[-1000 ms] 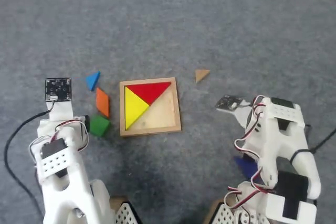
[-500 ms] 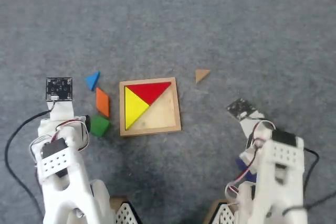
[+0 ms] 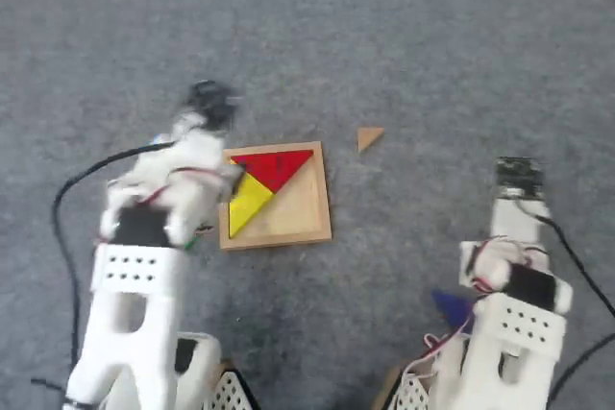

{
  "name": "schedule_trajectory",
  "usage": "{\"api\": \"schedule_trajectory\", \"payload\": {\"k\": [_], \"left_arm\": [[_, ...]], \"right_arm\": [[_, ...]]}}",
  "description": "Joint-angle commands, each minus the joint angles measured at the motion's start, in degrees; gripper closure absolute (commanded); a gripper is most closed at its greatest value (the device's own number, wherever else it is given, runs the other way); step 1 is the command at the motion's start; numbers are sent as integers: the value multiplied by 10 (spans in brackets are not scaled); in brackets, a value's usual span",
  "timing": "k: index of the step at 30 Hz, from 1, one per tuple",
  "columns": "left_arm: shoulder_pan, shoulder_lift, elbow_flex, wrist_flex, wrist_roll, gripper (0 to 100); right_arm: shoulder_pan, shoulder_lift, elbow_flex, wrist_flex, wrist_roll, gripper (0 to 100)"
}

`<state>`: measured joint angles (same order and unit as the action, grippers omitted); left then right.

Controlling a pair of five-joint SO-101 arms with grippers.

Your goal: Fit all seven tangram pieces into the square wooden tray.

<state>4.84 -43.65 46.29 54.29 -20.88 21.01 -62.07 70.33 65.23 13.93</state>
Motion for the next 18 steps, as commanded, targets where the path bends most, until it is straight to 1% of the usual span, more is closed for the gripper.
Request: {"api": "schedule_trajectory", "payload": {"k": [1,4,7,11,14,18], "left_arm": [[123,76,-95,-18,-15,750],[156,223,-187,-35,-15,750],[172,403,-322,-11,-18,750],[193,606,-542,77,-16,750],[203,733,-705,137,-11,750],[200,888,-927,206,25,750]], "right_arm": [[69,36,-4,-14,-6,746],[80,69,-4,-22,-2,746],[80,109,-4,-53,-2,746],[76,156,-9,-73,-1,746],[57,176,-16,-72,0,746],[56,186,-18,-73,0,746]]}}
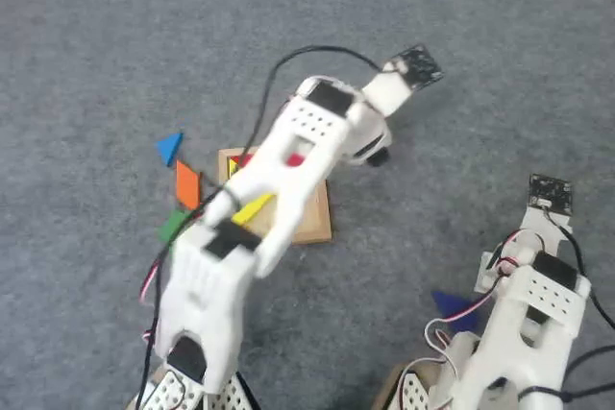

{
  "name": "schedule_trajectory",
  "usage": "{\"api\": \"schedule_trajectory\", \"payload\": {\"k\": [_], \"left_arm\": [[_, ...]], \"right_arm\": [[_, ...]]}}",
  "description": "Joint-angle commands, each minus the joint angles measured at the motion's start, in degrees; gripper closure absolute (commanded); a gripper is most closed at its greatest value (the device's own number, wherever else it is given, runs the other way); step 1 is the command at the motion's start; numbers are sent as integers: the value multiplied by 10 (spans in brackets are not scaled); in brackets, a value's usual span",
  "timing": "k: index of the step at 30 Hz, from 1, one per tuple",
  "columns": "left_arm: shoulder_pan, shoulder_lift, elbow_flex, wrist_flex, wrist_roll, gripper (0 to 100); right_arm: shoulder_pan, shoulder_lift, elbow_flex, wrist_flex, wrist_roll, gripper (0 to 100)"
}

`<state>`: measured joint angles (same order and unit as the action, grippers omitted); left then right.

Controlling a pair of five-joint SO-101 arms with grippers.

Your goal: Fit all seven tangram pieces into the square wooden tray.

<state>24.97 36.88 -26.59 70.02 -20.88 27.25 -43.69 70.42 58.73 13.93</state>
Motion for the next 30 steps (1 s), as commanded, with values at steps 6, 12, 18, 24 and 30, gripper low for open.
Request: {"api": "schedule_trajectory", "payload": {"k": [6,12,18,24,30], "left_arm": [[-10,285,-531,188,98,754],[-21,399,-693,244,141,754],[-33,404,-649,200,135,754],[-17,404,-599,149,132,754],[-17,406,-569,145,132,754]], "right_arm": [[-7,2,-18,-9,0,746],[-7,2,-18,-9,0,746],[-7,2,-18,-9,0,746],[-7,2,-18,-9,0,746],[-8,2,-18,-9,1,746]]}}
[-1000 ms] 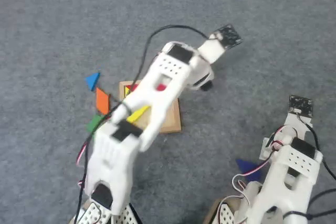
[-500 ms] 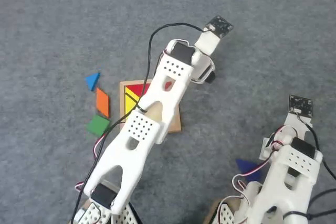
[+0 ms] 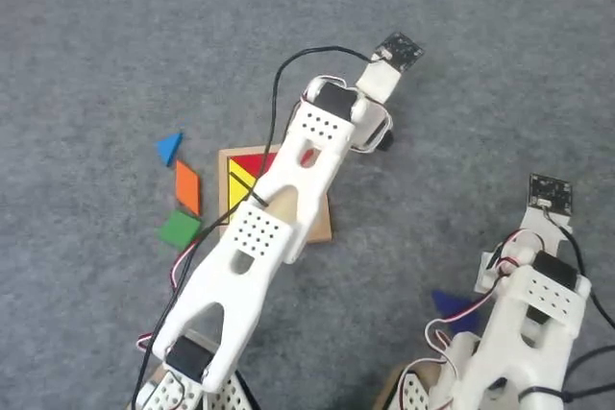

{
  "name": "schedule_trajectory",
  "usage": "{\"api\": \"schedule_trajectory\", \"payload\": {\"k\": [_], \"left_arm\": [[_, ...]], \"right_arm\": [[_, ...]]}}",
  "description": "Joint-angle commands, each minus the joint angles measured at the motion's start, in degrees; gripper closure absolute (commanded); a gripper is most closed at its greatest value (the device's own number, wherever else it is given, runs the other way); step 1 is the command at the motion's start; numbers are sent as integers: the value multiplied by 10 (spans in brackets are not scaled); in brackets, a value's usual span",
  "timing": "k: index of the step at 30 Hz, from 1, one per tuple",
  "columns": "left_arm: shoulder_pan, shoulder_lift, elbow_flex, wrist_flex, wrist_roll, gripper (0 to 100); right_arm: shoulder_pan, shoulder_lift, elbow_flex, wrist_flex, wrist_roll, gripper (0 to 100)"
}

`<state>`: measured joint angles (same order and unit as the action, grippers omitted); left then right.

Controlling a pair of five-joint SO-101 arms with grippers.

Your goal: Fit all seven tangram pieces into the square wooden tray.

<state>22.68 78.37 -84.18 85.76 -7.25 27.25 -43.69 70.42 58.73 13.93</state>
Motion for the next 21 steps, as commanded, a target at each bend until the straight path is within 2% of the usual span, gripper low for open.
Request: {"api": "schedule_trajectory", "payload": {"k": [1,10,21], "left_arm": [[6,-10,12,-17,-4,754],[9,-7,14,-27,-4,754],[10,12,34,-162,-4,754]], "right_arm": [[-8,2,-18,-9,6,746],[-8,2,-17,-9,14,747],[-8,2,-17,-9,14,747]]}}
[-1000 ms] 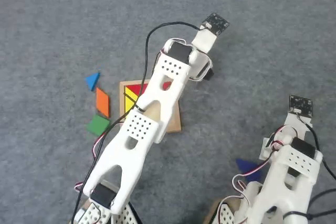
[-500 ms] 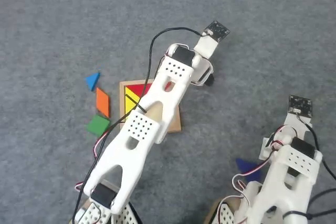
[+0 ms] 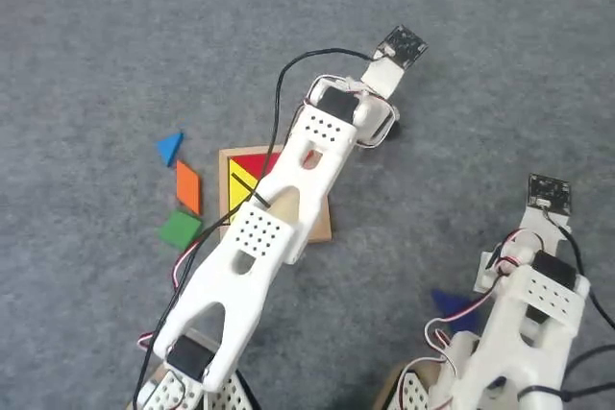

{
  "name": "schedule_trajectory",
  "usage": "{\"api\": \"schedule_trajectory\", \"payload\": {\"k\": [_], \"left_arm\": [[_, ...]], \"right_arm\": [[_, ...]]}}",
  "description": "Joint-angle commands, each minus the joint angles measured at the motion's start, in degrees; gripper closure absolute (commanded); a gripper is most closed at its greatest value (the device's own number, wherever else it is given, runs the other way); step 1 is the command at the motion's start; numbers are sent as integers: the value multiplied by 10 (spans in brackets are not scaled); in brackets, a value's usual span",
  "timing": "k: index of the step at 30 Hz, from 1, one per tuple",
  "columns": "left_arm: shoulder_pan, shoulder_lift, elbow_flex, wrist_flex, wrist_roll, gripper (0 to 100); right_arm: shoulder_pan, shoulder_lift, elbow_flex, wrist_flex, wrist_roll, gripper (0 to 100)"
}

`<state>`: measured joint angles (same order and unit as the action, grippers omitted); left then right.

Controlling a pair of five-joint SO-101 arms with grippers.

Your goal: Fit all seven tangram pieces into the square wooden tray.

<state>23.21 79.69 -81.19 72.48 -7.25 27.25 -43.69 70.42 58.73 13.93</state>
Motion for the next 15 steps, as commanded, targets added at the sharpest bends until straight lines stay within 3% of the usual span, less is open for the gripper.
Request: {"api": "schedule_trajectory", "payload": {"k": [1,8,15], "left_arm": [[5,6,5,-31,-4,754],[4,23,4,10,-10,824],[-6,13,3,33,-17,826]], "right_arm": [[-8,2,-17,-9,14,747],[-8,2,-17,-9,14,747],[-8,2,-17,-9,15,747]]}}
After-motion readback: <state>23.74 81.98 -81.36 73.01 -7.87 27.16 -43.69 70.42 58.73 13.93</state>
